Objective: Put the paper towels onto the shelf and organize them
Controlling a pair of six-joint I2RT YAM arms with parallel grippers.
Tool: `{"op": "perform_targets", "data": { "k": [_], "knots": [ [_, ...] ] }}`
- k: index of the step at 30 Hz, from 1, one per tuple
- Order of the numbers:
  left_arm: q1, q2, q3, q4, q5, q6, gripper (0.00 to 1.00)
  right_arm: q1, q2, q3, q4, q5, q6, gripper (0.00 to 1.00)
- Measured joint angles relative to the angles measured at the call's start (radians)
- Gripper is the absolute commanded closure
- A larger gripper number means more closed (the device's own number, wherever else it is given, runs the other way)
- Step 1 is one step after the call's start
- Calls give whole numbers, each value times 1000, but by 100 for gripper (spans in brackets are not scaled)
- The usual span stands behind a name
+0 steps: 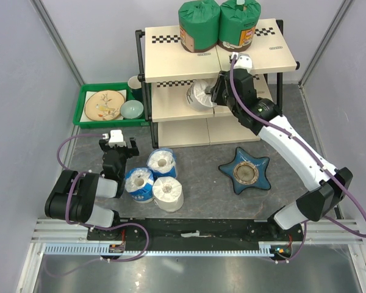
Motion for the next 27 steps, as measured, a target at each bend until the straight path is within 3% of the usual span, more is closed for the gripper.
{"op": "perform_targets", "data": {
  "k": [13,27],
  "knots": [
    [0,0,0,0,0,0,1,32,23,23,16,19,8,42],
    [0,0,0,0,0,0,1,35,23,38,29,24,8,36]
  ]
}}
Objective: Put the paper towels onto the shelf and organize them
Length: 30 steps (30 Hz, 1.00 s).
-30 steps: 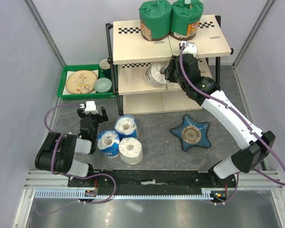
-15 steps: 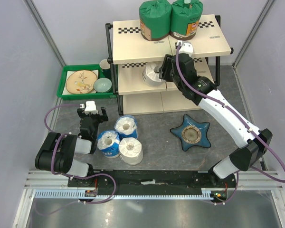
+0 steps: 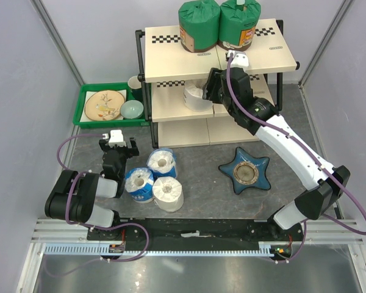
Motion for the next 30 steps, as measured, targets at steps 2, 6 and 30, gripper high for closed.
{"op": "perform_targets", "data": {
  "k": [2,6,30],
  "knots": [
    [0,0,0,0,0,0,1,0,0,0,0,0,-1,34],
    [0,0,0,0,0,0,1,0,-19,-30,26,1,-6,32],
    [0,0,0,0,0,0,1,291,-324,-346,98,-215,-49,18]
  ]
}}
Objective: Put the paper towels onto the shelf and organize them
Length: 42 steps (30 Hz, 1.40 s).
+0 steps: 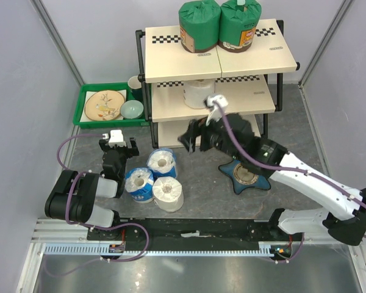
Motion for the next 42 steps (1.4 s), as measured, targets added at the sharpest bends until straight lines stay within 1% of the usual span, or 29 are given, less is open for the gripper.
{"op": "perform_targets", "data": {
  "k": [3,6,11,15,21,31,39,42],
  "knots": [
    [0,0,0,0,0,0,1,95,20,-64,-54,-11,18,18],
    [0,0,0,0,0,0,1,178,61,-138,-92,18,50,18],
    [0,0,0,0,0,0,1,258,129,-225,-128,58,108,17],
    [0,0,0,0,0,0,1,274,161,-249,-120,63,140,17],
    [0,0,0,0,0,0,1,277,190,-273,-62,56,171,17],
    [0,0,0,0,0,0,1,286,277,-274,10,20,192,18],
    [0,0,0,0,0,0,1,301,322,-274,33,33,198,21],
    [0,0,0,0,0,0,1,306,334,-274,43,46,201,25]
  ]
}}
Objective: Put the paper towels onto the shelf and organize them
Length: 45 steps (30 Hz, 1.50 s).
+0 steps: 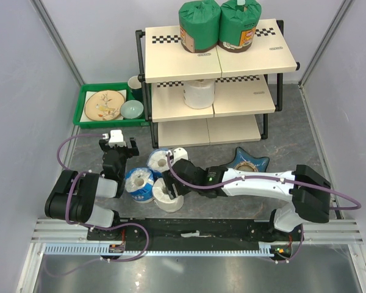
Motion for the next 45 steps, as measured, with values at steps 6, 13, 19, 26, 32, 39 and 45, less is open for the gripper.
{"op": "perform_targets", "data": {
  "k": [6,13,19,26,32,39,45],
  "knots": [
    [0,0,0,0,0,0,1,4,40,2,16,24,13,55],
    [0,0,0,0,0,0,1,4,43,9,-6,68,18,76],
    [0,0,0,0,0,0,1,4,-73,12,-135,161,17,75],
    [0,0,0,0,0,0,1,-14,-306,151,-348,368,-2,73],
    [0,0,0,0,0,0,1,-242,-438,238,-412,433,-74,74],
    [0,0,0,0,0,0,1,-441,-343,397,-433,430,-223,74],
    [0,0,0,0,0,0,1,-597,-262,476,-426,370,-291,74]
  ]
}}
